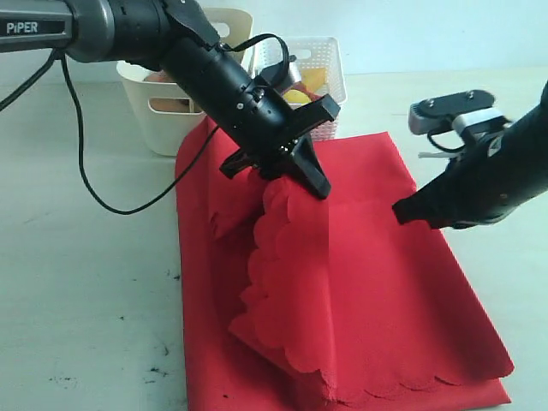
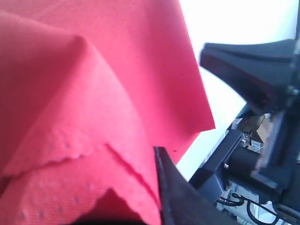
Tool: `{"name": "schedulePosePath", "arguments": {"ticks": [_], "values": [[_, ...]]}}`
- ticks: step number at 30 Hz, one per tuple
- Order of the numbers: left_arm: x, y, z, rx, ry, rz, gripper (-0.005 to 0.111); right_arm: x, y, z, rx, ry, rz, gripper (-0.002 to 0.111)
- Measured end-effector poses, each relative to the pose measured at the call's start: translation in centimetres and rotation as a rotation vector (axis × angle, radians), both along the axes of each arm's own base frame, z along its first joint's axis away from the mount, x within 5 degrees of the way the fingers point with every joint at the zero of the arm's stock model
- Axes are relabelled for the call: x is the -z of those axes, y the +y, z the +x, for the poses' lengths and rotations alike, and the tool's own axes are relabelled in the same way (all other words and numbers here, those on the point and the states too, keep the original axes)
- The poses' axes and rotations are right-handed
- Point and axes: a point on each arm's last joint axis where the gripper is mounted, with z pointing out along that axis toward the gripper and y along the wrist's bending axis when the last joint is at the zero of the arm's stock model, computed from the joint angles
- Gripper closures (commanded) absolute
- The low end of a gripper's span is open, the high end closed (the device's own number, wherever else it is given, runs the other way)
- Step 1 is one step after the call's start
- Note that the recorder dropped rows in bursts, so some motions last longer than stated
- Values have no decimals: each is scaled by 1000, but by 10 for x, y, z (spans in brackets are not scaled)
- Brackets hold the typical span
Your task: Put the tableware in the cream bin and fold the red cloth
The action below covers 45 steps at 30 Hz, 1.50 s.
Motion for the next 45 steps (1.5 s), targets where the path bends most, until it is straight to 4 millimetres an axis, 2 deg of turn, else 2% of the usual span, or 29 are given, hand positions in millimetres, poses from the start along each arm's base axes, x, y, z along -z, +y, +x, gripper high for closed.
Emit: {"name": "schedulePosePath", "arguments": {"ticks": [2,3,5,7,10,15,18,21,24,28,32,36,41,45], "values": [[7,-4,2,-9,21,2,103,-26,-12,-10,32,-62,-76,108],[8,-5,1,-14,33,4,98,-38,-16,-15,46,-87,-90,108],[12,-8,0,-16,48,3,79,-54,-20,-23,60,-126,-92,108],[18,-15,-3,-17,68,-5,54,-64,-22,-29,69,-156,-86,108],[24,-25,-5,-14,90,-24,37,-70,-24,-33,73,-171,-84,108],[8,-36,0,19,25,-84,39,-70,-25,-34,67,-169,-99,108],[-15,-34,7,32,-69,-100,40,-70,-25,-34,68,-165,-102,108],[-42,-21,12,45,-187,-63,40,-70,-25,-34,67,-166,-103,108],[-66,0,18,26,-292,27,40,-70,-26,-34,67,-164,-104,108],[-77,28,29,-35,-355,156,40,-70,-26,-34,67,-164,-104,108],[-70,47,38,-87,-334,211,40,-70,-25,-34,68,-166,-102,108],[-50,60,38,-113,-257,254,40,-70,-25,-34,70,-167,-101,108],[-13,65,34,-103,-147,311,40,-71,-25,-33,69,-175,-97,108],[3,63,33,-102,-100,312,40,-71,-24,-32,70,-186,-89,108]]}}
